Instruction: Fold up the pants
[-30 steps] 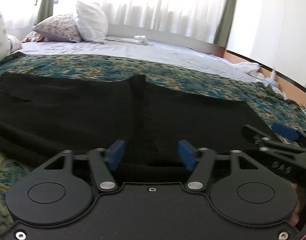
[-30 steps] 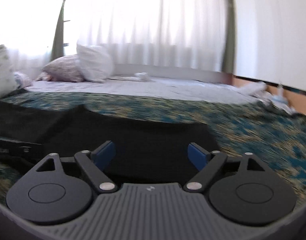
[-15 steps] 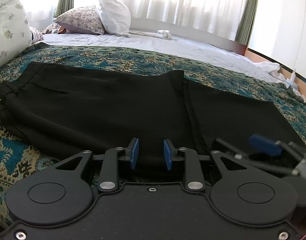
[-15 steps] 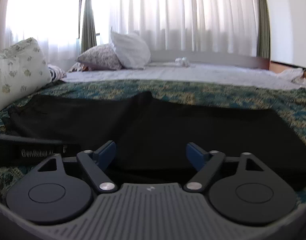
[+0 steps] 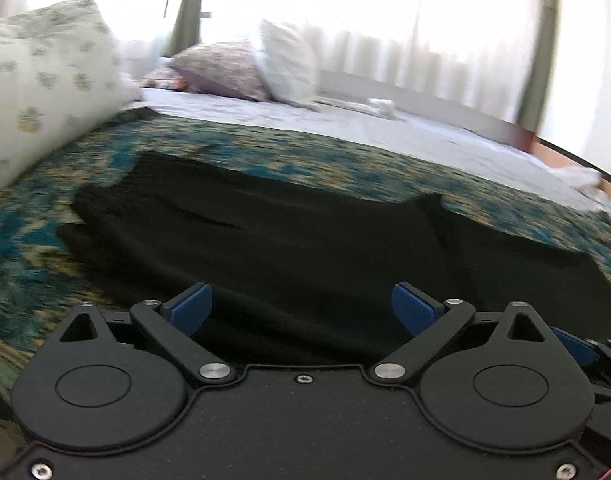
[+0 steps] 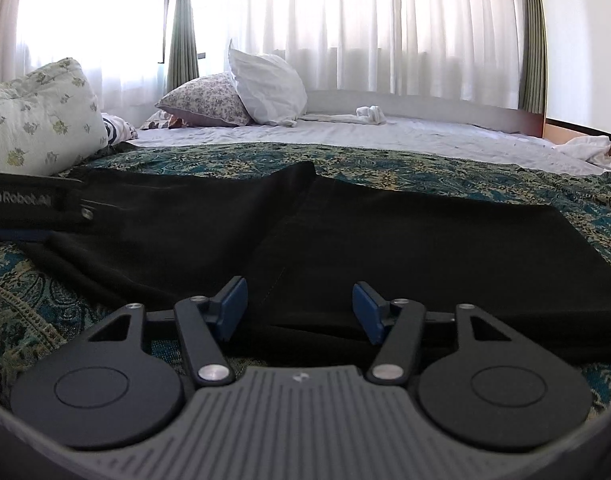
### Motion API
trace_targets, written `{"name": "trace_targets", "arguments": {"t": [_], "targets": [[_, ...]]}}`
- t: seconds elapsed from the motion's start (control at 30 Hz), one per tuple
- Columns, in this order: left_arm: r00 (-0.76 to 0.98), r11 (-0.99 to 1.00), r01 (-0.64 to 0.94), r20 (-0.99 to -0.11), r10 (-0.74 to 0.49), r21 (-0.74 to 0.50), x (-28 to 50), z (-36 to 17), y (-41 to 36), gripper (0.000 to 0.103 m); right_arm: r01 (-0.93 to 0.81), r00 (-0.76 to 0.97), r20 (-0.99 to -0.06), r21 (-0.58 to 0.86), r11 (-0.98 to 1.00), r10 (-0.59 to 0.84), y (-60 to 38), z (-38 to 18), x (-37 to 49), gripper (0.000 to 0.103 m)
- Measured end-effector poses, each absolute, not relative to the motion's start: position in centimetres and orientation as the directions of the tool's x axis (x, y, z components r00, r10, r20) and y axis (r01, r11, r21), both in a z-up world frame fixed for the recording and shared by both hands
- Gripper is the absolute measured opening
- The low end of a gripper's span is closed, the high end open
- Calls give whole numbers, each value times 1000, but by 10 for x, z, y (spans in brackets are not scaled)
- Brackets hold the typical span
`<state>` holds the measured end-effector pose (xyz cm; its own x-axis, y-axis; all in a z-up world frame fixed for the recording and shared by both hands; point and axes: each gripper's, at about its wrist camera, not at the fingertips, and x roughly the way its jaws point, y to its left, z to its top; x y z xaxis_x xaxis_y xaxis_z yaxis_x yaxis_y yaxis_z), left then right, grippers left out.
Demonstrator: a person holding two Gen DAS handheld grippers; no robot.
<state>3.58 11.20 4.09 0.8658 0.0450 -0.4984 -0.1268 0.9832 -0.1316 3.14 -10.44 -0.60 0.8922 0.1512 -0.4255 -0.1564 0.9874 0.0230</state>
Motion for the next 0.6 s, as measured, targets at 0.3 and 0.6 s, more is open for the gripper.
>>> {"name": "trace_targets", "arguments": {"t": [0.3,0.6], "targets": [[795,879,-460,-499,345,-124,52,34,177,103,-155,895,-421,17,988,148,-103,-6,30,71],[801,781,-503,-539,260,-370,74,22,225,102,-155,896,-420,13,988,145,-102,-6,30,72]]}}
